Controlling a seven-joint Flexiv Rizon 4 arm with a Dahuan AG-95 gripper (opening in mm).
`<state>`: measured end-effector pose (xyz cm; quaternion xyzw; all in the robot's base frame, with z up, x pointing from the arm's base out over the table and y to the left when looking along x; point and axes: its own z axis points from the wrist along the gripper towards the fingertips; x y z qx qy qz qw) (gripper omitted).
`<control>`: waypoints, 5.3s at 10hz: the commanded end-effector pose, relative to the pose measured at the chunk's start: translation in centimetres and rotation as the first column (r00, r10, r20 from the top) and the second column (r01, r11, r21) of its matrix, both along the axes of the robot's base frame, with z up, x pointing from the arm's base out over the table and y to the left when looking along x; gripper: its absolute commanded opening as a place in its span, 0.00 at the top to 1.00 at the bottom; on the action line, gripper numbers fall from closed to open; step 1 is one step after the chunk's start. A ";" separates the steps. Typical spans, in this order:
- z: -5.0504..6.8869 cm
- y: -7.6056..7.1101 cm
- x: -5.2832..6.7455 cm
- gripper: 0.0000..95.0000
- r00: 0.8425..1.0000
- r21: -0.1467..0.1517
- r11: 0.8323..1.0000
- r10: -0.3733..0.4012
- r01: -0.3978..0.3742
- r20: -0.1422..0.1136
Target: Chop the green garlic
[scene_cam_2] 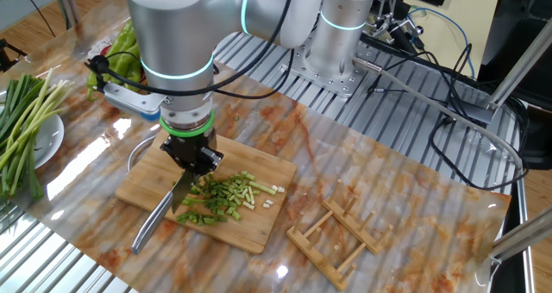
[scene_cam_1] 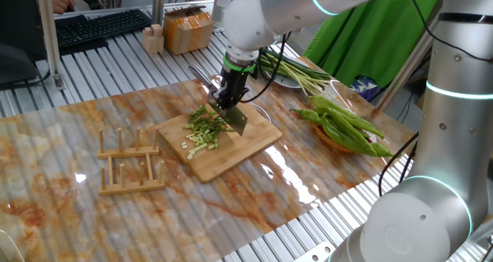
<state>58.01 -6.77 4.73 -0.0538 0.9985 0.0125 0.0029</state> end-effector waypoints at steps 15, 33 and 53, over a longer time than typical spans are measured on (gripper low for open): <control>-4.6 0.5 -0.5 1.00 0.999 0.034 0.999 -0.014 0.013 0.034; -2.9 1.5 -0.4 1.00 1.000 0.002 1.000 -0.027 0.027 0.002; 1.3 0.0 -0.7 1.00 0.999 -0.020 1.000 -0.005 0.004 -0.048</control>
